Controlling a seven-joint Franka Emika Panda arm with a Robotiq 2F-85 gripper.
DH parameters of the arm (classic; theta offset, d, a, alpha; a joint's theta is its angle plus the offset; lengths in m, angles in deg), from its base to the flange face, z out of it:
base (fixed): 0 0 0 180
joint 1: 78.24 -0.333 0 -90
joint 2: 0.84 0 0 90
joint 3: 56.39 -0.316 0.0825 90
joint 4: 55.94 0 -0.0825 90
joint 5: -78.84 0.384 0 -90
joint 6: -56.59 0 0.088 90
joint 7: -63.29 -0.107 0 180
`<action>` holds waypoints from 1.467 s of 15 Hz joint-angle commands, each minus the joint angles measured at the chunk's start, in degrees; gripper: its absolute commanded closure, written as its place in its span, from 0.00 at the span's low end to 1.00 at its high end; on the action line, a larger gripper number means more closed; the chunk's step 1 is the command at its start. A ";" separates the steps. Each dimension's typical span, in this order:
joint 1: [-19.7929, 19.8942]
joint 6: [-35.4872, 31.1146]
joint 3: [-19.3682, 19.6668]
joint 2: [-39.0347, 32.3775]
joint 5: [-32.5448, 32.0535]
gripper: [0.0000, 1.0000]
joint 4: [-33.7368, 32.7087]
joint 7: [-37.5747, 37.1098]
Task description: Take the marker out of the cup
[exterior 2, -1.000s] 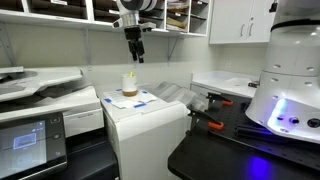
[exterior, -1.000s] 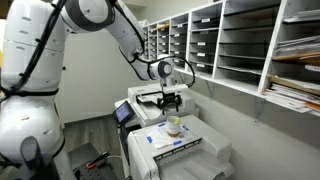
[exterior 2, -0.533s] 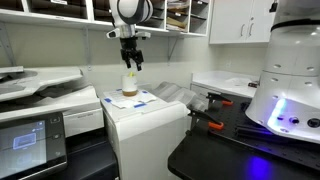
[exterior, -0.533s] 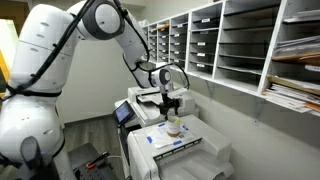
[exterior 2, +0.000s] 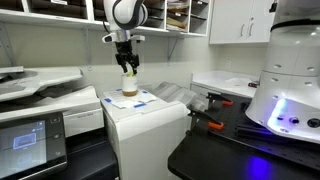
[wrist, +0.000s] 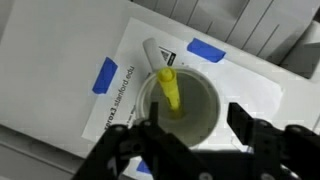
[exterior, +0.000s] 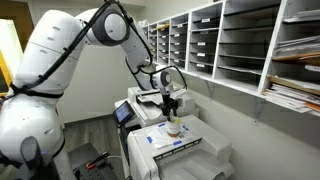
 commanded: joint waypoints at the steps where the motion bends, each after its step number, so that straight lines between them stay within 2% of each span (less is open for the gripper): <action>1: 0.14 2.05 -0.28 -1.93 -0.32 0.22 -3.37 3.33; 3: 0.12 2.63 -0.31 -2.80 -0.12 0.21 -4.60 4.54; 5: 0.16 3.28 -0.44 -3.57 0.19 0.43 -5.48 5.68; 9: 0.26 3.93 -0.58 -4.42 0.69 0.62 -6.40 6.36; 11: 0.28 4.39 -0.56 -4.90 0.70 0.59 -6.94 6.48; 13: 0.29 4.76 -0.58 -5.45 0.68 0.63 -7.49 6.64; 14: 0.25 4.83 -0.56 -5.74 0.62 0.69 -7.73 6.61; 17: 0.16 5.42 -0.45 -6.46 0.32 0.74 -8.05 6.83; 20: -0.30 5.45 0.23 -7.21 -0.74 0.71 -8.24 6.53; 22: -0.45 5.48 0.48 -7.52 -1.32 0.87 -8.28 6.46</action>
